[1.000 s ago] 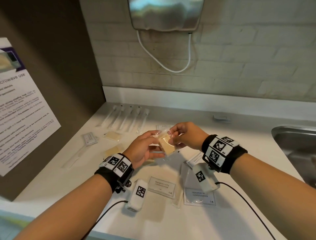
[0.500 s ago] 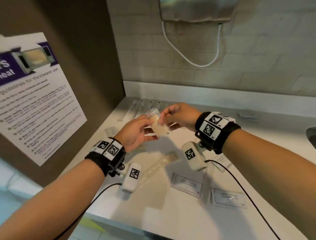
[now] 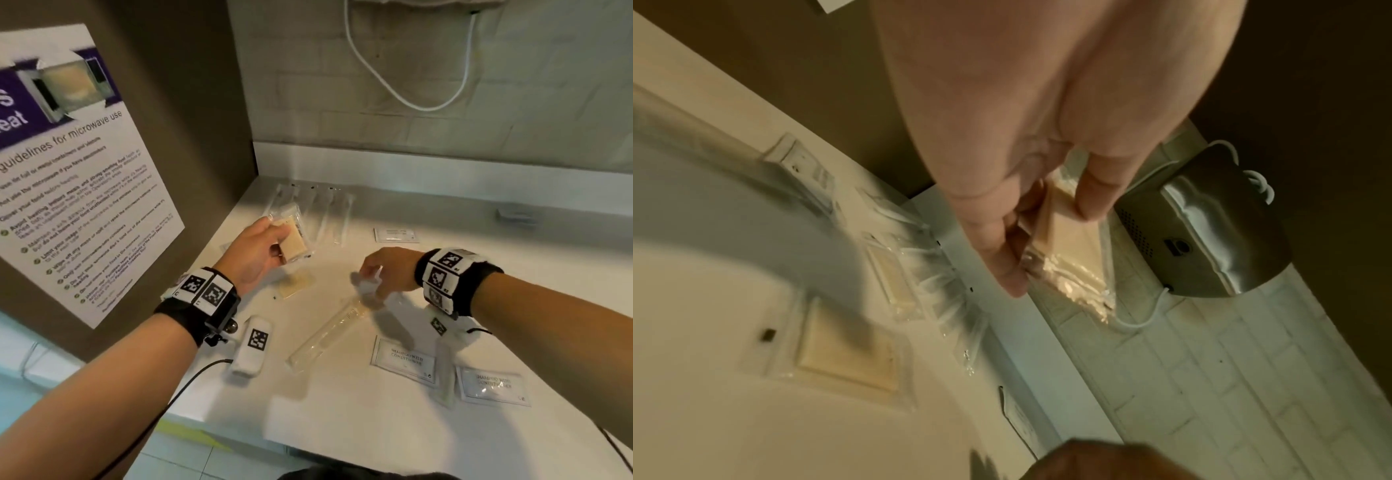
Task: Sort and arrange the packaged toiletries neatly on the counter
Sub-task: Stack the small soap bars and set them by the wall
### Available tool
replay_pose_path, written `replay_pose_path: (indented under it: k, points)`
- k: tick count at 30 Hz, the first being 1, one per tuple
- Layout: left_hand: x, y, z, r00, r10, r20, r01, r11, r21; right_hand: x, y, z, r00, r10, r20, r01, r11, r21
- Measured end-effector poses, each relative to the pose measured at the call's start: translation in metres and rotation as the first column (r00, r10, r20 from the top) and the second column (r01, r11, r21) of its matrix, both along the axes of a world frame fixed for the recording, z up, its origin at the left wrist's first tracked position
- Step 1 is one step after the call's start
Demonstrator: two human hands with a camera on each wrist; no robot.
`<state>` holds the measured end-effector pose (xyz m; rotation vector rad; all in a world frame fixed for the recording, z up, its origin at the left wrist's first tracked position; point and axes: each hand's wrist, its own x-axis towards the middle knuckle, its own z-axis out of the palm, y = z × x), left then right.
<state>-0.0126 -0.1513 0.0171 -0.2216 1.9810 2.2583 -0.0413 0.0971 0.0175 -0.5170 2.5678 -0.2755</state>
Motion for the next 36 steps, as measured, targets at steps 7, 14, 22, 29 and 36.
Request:
replay_pose_path:
  k: [7, 14, 22, 29, 36]
  points:
    - [-0.008, -0.018, 0.005, 1.000, 0.023, -0.004, -0.023, 1.000, 0.001, -0.003, -0.009, -0.017, 0.997, 0.072, -0.010, -0.069, 0.977, 0.202]
    - [-0.010, -0.034, 0.013, 0.997, 0.073, 0.011, -0.073, 0.994, 0.080, -0.028, -0.015, 0.015, 0.985, 0.015, -0.173, 0.010, 0.990, 0.143]
    - [-0.011, -0.047, 0.016, 0.992, 0.127, 0.016, -0.128, 0.988, 0.090, -0.030, -0.100, 0.012, 0.997, 0.077, 0.010, -0.075, 0.990, -0.117]
    - [-0.017, -0.066, 0.010, 0.992, 0.125, 0.011, -0.125, 0.992, -0.016, -0.036, -0.121, -0.023, 0.987, 0.047, 0.157, -0.033, 0.995, -0.093]
    - [-0.022, -0.071, 0.000, 0.993, 0.110, 0.037, -0.108, 0.994, -0.035, -0.033, -0.121, -0.021, 0.987, 0.158, -0.001, -0.157, 0.980, 0.120]
